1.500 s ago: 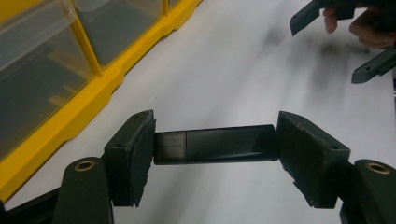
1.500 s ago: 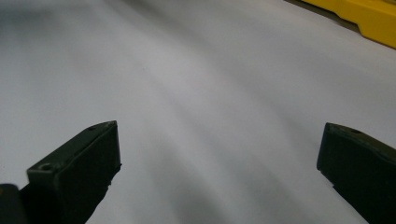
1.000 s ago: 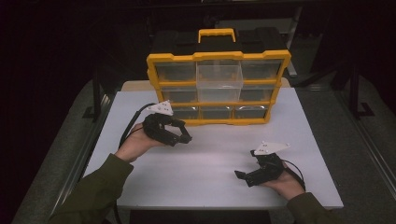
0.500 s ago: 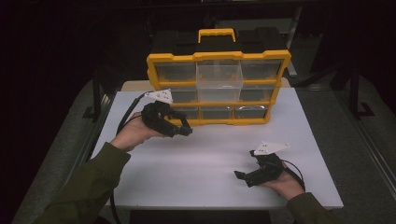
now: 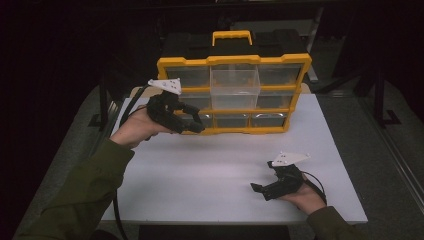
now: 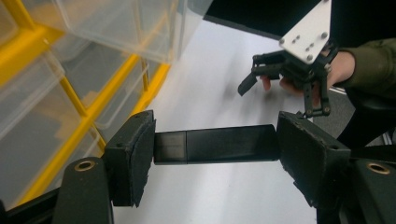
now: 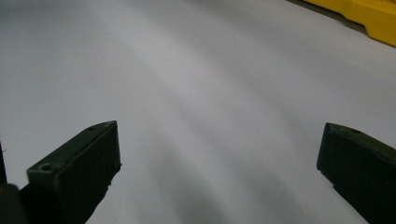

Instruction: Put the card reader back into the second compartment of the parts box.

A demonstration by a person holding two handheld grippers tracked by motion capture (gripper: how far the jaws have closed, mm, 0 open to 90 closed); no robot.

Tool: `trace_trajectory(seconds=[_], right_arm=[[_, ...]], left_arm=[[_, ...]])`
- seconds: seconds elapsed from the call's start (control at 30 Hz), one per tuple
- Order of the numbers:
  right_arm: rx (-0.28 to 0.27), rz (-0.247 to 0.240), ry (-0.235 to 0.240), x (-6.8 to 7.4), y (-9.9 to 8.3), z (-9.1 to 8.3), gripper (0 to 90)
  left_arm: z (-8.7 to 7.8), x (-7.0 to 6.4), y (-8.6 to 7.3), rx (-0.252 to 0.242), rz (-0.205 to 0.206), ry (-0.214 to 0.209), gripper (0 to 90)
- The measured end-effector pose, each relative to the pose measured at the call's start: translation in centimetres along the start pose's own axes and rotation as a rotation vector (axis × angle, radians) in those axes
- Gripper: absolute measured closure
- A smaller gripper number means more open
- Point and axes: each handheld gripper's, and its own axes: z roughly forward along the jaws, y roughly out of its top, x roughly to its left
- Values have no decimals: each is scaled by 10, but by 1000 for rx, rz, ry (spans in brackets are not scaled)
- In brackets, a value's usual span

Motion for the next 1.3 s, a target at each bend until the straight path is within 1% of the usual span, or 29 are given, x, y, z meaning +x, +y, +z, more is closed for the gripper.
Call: trace_trajectory(seconds=[0.13,0.3,0.4,0.5,0.57,0.83,0.93,1.1,1.3], right_arm=[[3,1,1,0,0,0,0],[3,1,2,0,0,1,0],[2,3,1,0,0,0,0],[3,4,2,0,0,1,0],[4,4,3,0,0,1,0],[4,7,4,0,0,1,0],[3,8,5,0,0,0,0],[4,8,6,0,0,1,0],[7,5,6,0,0,1,0]], left_arm=[[-9,1,7,-9,4,0,299],[-19,3,17,-16,2,10,299],[-24,5,22,-25,0,9,299],[-27,6,28,-22,3,19,299],[-30,7,32,-33,-2,17,298],[-41,8,56,-38,22,28,299],[-44,8,66,-41,30,30,299],[-48,8,81,-53,41,21,299],[-46,9,95,-65,45,8,298]])
